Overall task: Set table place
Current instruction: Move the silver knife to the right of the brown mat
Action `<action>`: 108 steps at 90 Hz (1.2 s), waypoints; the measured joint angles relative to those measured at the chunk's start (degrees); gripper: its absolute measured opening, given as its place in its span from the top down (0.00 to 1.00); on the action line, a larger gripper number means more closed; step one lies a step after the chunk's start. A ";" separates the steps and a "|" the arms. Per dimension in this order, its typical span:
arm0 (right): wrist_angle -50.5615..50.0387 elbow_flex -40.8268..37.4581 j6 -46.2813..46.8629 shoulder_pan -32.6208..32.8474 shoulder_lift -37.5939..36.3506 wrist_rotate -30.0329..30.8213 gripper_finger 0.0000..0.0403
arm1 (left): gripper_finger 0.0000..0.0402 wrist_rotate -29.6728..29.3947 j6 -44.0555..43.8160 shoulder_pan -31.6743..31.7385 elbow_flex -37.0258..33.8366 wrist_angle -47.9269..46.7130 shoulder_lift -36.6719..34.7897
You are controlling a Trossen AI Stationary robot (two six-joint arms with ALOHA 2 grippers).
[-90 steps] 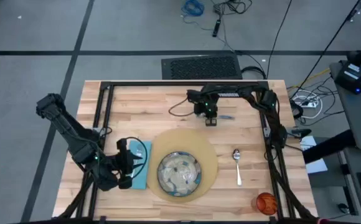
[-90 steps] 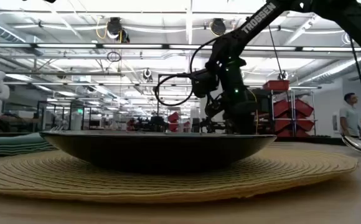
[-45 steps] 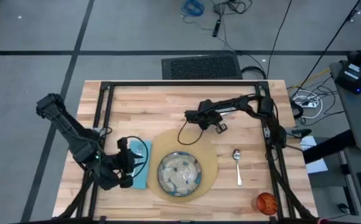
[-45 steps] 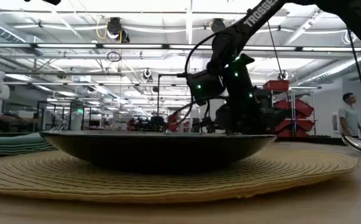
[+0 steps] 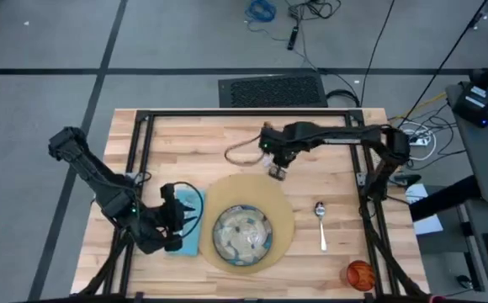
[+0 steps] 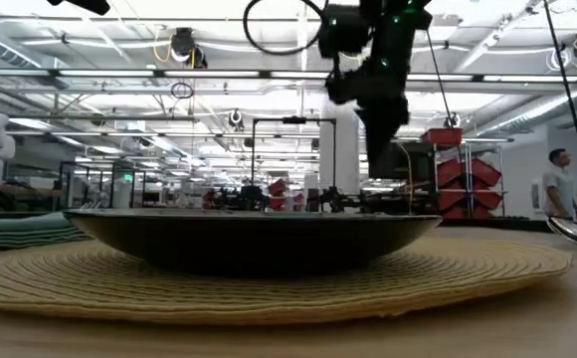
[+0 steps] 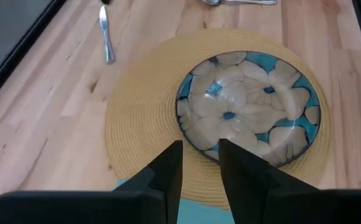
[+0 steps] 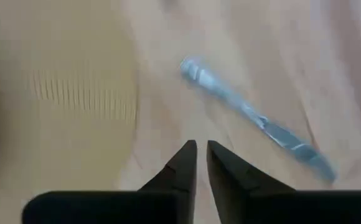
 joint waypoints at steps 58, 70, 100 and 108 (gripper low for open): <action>3.97 0.06 49.80 -9.01 15.60 -12.19 0.36 | 0.78 6.38 0.55 -0.07 0.00 0.04 0.00; 4.21 0.06 51.57 -8.04 15.78 -11.85 0.37 | 0.78 7.98 2.04 -0.49 0.00 -0.07 0.00; 8.78 0.12 57.73 -7.50 15.47 -5.67 0.42 | 0.78 11.54 5.72 -1.19 0.00 -0.15 -0.01; 9.72 0.12 59.43 -7.54 15.47 -5.73 0.43 | 0.78 13.22 6.40 -1.20 0.00 -0.16 0.00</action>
